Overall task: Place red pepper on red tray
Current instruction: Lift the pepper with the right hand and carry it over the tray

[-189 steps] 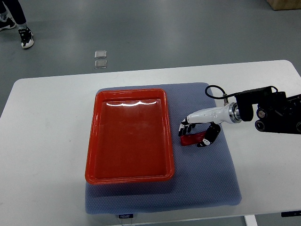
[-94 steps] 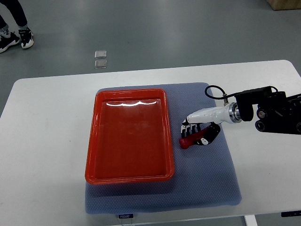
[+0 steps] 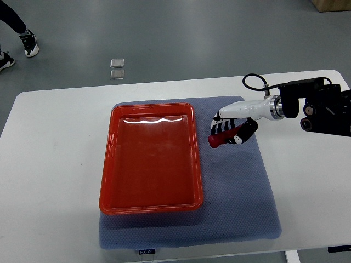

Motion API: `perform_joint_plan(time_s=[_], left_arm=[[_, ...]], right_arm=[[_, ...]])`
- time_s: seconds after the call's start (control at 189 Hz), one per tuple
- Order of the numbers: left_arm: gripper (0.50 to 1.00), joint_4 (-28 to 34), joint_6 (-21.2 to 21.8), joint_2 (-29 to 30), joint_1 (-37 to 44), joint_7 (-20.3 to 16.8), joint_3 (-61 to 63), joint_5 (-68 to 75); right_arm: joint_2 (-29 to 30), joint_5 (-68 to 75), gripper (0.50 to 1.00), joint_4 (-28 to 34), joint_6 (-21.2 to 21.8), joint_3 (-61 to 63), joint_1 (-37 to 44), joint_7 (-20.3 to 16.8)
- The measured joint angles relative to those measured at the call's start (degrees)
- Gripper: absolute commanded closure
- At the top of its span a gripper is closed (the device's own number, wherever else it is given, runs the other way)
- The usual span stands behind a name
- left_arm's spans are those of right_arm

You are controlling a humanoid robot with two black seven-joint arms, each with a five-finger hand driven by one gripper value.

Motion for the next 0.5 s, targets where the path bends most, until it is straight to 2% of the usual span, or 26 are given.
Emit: perform_joint_plan(time_s=[0.217,0.497], left_arm=[[0.500,0.01,0.00,0.00,0.00,0.00,0.00,0.00],[0.500,0.01,0.00,0.00,0.00,0.00,0.00,0.00]], right_arm=[[2.23,1.63,0.977,-2.19,0.42,4.07,3.19,0.00],[9.97,4.23,0.975,-4.95,-0.22,7.15,3.30,-0.05]])
